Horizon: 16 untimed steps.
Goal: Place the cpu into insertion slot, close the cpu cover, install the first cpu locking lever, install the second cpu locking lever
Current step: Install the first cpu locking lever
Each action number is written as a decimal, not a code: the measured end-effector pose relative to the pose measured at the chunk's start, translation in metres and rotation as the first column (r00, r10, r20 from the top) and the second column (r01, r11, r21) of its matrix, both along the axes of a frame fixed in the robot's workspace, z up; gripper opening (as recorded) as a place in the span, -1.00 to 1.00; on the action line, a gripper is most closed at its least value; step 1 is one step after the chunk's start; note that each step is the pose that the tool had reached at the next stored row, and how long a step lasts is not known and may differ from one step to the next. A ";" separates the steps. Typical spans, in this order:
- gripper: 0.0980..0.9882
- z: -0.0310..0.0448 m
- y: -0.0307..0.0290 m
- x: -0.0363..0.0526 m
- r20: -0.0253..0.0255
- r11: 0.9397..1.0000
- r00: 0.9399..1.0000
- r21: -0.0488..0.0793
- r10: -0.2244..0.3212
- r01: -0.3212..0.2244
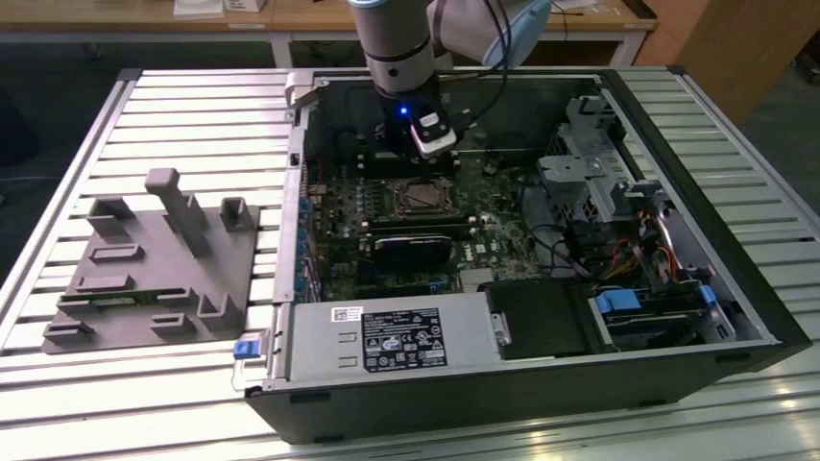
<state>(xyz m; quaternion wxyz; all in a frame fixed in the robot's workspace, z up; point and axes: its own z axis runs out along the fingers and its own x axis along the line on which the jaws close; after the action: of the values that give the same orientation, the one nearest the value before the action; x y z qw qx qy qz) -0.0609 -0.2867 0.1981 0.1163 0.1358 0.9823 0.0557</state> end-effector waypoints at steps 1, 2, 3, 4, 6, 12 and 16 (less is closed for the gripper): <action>-0.98 0.0000 0.0003 0.0000 0.000 1.000 1.000 0.000 0.000 0.000; -0.98 0.0000 0.0007 0.0000 0.000 1.000 1.000 0.000 0.000 0.000; -0.98 0.0000 0.0011 0.0000 0.000 1.000 1.000 0.000 0.000 0.000; -0.98 0.0000 0.0014 0.0000 0.000 1.000 1.000 0.000 0.000 0.000; -0.98 0.0000 0.0020 -0.0001 0.000 1.000 1.000 0.000 0.000 0.000; -0.98 -0.0005 0.0023 -0.0005 0.002 1.000 1.000 0.000 0.000 0.000; -0.98 -0.0014 0.0022 -0.0006 0.004 1.000 1.000 -0.002 0.000 0.000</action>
<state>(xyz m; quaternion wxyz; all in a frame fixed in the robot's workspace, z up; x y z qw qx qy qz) -0.0614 -0.2845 0.1967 0.1181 0.1356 0.9821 0.0552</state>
